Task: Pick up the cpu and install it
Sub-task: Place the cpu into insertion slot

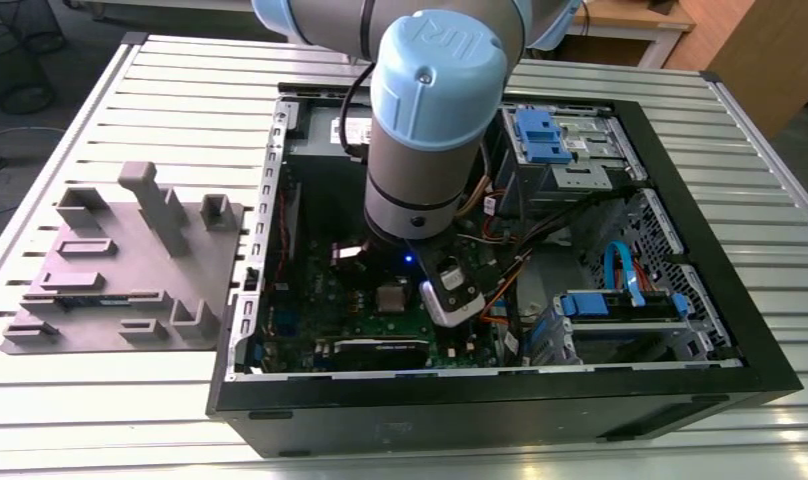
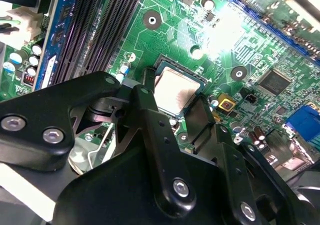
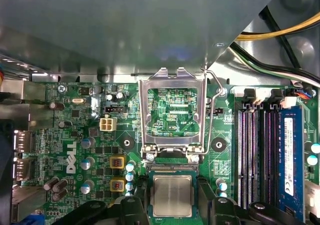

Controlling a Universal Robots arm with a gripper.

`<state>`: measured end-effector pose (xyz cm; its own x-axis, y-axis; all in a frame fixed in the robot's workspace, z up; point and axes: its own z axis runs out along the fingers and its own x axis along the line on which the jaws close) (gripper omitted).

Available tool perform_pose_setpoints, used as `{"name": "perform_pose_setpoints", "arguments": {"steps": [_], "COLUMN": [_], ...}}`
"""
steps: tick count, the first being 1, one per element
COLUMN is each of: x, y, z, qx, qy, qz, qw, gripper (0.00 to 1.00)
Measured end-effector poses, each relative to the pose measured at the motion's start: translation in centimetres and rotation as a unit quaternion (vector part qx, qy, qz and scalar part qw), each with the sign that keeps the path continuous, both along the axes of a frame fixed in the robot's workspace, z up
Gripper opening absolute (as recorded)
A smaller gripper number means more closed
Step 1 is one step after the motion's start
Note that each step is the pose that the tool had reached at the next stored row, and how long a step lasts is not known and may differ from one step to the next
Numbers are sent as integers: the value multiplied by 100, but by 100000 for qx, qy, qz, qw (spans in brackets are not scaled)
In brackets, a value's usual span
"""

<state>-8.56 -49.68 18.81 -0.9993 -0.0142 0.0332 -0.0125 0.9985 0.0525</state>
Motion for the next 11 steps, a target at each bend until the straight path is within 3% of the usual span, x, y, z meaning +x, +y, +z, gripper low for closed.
{"name": "perform_pose_setpoints", "arguments": {"steps": [11], "x": [1], "y": [-1], "z": [27], "qx": [-51], "qy": [29], "qz": [-5], "qw": [100000], "gripper": [48]}}
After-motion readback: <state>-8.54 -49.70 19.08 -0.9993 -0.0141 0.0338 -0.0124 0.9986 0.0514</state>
